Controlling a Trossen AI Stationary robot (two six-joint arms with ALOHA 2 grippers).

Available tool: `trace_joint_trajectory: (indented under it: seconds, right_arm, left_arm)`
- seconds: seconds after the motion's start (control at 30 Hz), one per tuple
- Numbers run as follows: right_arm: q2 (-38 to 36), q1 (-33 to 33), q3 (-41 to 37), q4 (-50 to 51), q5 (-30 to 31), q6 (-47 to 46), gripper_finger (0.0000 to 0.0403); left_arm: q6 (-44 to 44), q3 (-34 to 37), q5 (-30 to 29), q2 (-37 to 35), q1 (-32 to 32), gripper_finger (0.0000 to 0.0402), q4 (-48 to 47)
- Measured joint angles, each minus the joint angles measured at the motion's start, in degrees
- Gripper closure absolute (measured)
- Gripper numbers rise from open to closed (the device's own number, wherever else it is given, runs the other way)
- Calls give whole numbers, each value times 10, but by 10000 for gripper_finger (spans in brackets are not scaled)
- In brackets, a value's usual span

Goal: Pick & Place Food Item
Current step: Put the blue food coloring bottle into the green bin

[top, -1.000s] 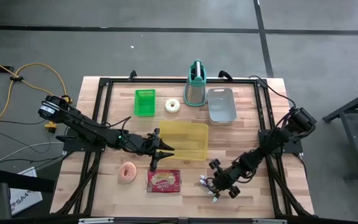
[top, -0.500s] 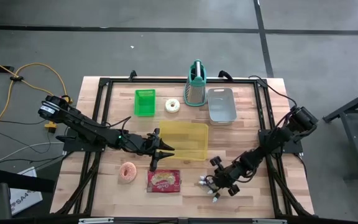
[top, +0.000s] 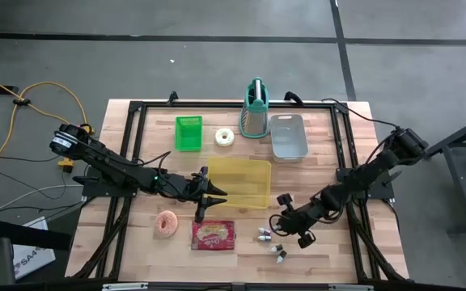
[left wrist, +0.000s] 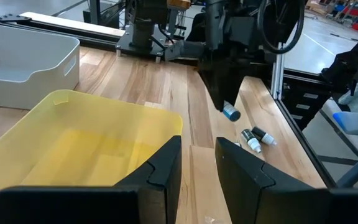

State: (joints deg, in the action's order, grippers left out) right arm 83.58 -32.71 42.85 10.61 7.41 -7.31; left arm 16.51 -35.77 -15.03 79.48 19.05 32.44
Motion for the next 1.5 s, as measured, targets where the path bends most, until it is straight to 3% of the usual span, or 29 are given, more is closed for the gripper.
trace_joint_trajectory:
  seconds: [0.27,0.6,1.0,1.5]
  right_arm:
    - [0,19,0,-18,-2,-1,345]
    - [0,72,0,-125,2,15,345]
    - [0,135,0,-211,2,58,345]
    - [0,204,1,-318,2,75,345]
  left_arm:
    - [-20,0,-14,0,0,307,-3]
    - [-38,0,-15,10,-14,305,9]
    - [-80,0,21,10,-36,214,45]
    - [-141,-1,20,10,-49,209,81]
